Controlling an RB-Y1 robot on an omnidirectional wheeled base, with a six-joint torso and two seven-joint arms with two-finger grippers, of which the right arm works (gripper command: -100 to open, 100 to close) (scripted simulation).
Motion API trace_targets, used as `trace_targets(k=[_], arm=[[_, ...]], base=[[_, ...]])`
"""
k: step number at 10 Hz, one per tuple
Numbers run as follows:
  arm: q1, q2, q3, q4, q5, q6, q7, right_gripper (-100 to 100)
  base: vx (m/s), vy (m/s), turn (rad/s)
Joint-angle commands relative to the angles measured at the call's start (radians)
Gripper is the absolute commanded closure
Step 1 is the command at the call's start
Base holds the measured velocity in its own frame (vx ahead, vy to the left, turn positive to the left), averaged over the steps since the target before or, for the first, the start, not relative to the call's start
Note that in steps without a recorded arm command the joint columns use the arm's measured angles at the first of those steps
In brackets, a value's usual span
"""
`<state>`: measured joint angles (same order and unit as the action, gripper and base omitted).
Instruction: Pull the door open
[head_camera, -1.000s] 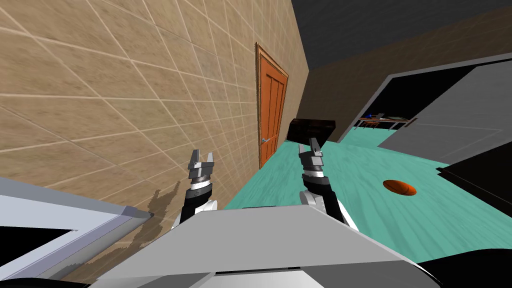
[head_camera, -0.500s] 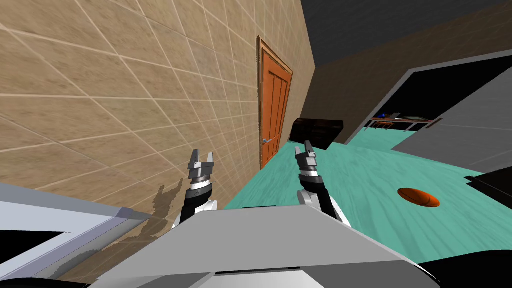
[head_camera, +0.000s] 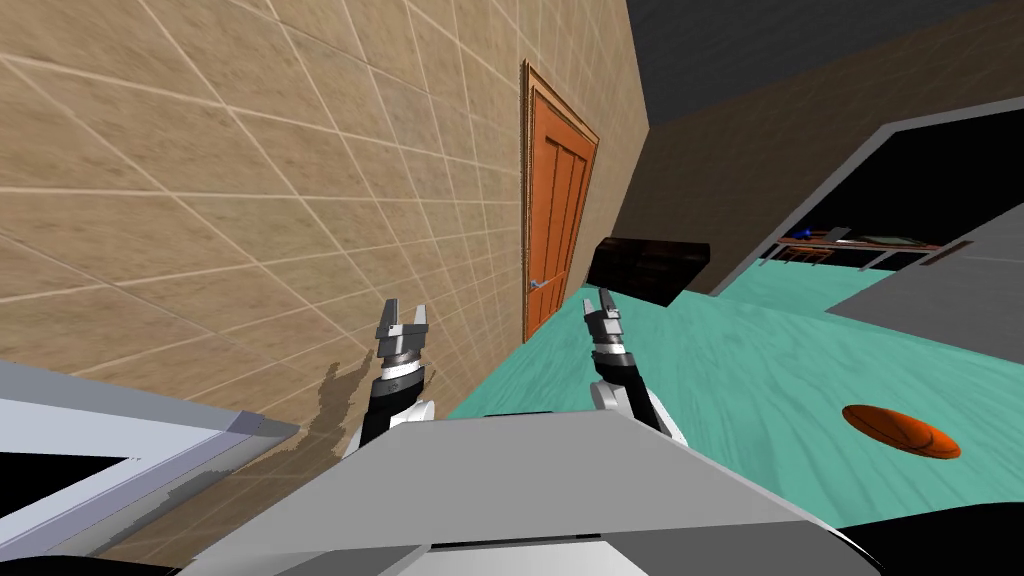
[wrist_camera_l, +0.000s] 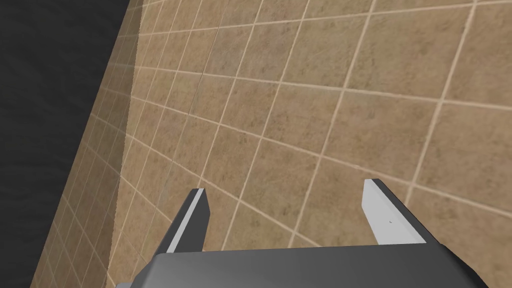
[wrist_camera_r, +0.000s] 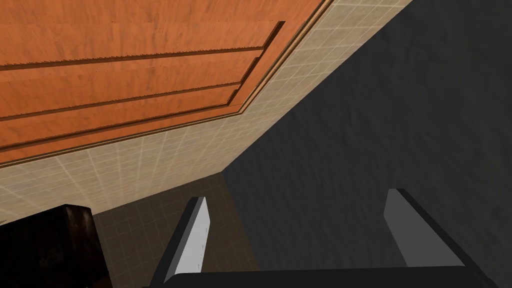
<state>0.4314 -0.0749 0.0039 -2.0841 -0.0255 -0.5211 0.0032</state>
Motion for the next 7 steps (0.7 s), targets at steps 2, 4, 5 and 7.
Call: trace_targets(k=[2,4,5,7], arm=[[-0.022,-0.016,0.007,0.07,-0.005,-0.02,-0.014,-100],[-0.03,-0.021,0.009,0.097,-0.007,-0.027,-0.02,-100],[-0.039,-0.027,0.012,0.124,-0.008,-0.035,-0.025,-100],[-0.056,-0.04,0.019,0.183,-0.012,-0.051,-0.037,-100]], base=[[0.073,-0.062,0.119],[0.085,-0.063,0.084],[0.05,-0.063,0.086],[0.073,-0.087,0.158]])
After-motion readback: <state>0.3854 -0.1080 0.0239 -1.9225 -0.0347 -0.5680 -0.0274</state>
